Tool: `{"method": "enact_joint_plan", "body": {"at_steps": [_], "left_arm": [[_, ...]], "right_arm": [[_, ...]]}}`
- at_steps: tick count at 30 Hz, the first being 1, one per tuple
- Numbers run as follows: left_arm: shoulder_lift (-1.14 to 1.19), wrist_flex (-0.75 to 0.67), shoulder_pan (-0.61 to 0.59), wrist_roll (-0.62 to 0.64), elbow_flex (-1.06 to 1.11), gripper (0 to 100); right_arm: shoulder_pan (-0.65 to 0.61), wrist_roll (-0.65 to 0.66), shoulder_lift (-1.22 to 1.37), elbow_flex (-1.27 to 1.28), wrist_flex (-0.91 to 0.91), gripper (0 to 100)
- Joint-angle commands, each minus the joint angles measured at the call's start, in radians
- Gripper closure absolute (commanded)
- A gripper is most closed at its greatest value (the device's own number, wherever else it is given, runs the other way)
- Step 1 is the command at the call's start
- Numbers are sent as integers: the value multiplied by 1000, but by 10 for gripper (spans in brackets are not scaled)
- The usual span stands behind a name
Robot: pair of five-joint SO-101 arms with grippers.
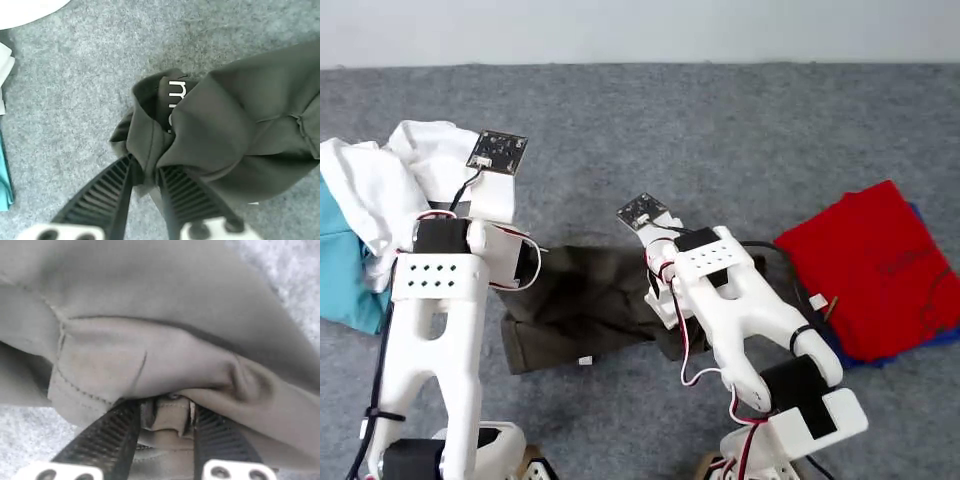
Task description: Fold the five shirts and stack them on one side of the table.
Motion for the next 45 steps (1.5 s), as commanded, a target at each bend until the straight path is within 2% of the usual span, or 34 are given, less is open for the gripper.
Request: {"method": "enact_joint_plan", "body": {"at_steps": [1, 3, 11, 24, 35, 45], "left_arm": [[-23, 0, 9, -8, -4, 988], [-23, 0, 9, -8, -4, 988], [-21, 0, 11, -8, -4, 988], [-21, 2, 11, -8, -2, 988], [-21, 0, 11, -8, -2, 988], [-21, 0, 11, -8, -2, 988]], "right_arm": [[-15, 0, -7, -44, -10, 930], [-10, 0, -2, -54, -16, 996], [-10, 0, -8, -163, 12, 989], [-8, 0, -10, -598, 384, 989], [162, 0, -10, -1165, 728, 989], [277, 0, -160, -1192, 727, 987]]}}
